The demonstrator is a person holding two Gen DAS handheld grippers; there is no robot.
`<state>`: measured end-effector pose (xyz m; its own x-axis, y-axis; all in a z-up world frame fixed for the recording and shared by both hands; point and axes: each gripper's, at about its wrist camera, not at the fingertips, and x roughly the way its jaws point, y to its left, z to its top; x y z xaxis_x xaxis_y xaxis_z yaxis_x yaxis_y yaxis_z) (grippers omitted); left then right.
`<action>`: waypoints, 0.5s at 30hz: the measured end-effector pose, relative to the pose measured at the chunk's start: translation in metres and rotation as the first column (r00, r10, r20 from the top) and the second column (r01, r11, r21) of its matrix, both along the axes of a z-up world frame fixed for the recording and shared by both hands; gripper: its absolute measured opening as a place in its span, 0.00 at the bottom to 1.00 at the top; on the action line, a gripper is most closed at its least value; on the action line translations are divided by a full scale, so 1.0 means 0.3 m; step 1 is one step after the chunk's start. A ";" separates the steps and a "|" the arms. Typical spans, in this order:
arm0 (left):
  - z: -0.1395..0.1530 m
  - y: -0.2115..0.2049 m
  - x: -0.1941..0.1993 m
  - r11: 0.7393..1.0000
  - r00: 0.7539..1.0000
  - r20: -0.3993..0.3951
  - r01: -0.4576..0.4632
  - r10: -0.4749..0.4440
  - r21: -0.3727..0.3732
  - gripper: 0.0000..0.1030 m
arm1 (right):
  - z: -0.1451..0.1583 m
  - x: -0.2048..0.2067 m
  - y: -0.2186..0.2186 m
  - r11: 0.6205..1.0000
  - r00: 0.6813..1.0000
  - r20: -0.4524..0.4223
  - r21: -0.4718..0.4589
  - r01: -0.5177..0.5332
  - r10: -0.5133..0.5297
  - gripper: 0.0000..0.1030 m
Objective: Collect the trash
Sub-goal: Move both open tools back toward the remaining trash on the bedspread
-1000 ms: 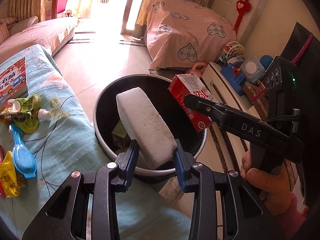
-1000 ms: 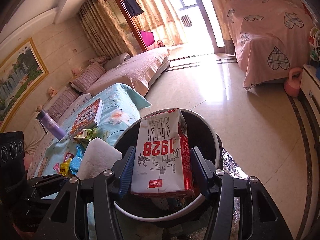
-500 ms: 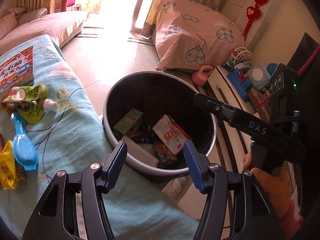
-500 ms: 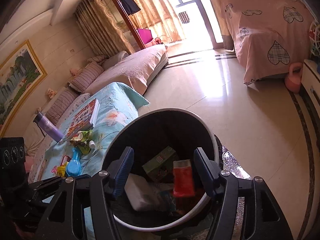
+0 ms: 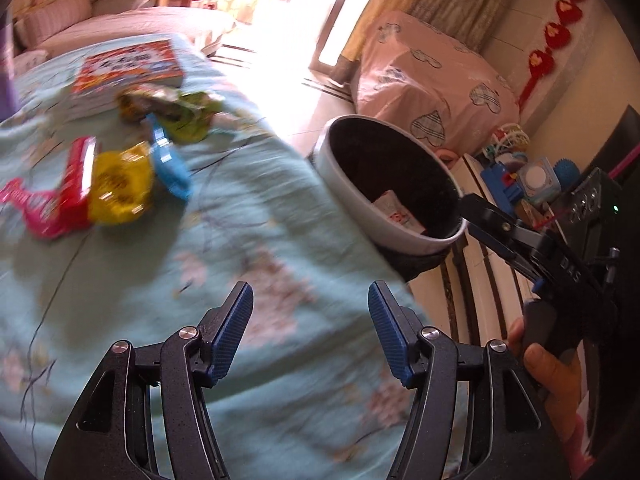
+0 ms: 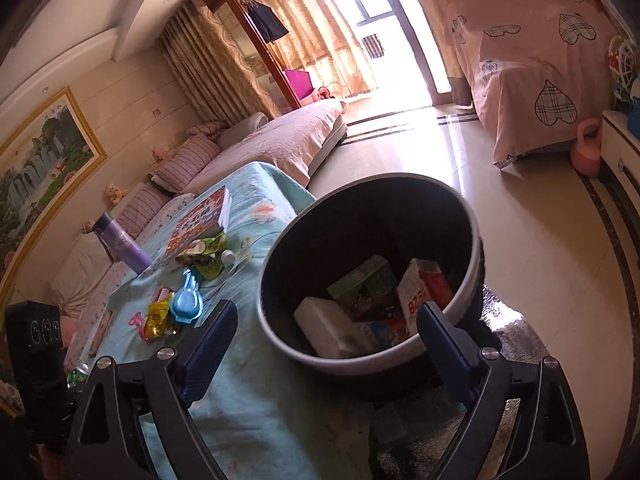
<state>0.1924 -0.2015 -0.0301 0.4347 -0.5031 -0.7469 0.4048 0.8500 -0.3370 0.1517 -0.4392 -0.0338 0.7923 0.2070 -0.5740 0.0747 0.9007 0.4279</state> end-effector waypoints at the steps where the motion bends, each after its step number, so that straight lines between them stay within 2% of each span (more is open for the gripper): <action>1: -0.004 0.031 -0.007 1.000 1.000 -0.002 -0.017 0.017 0.000 0.59 | -0.001 -0.006 0.031 1.000 1.000 0.002 0.000 -0.015 0.015 0.90; 8: -0.030 0.228 -0.054 0.992 0.992 -0.012 -0.125 0.125 -0.004 0.59 | -0.015 -0.021 0.229 0.992 0.992 0.011 -0.003 -0.128 0.128 0.90; 15: -0.056 0.391 -0.075 0.975 0.975 -0.028 -0.223 0.222 -0.009 0.59 | -0.041 0.009 0.371 0.977 0.977 -0.021 -0.026 -0.213 0.213 0.89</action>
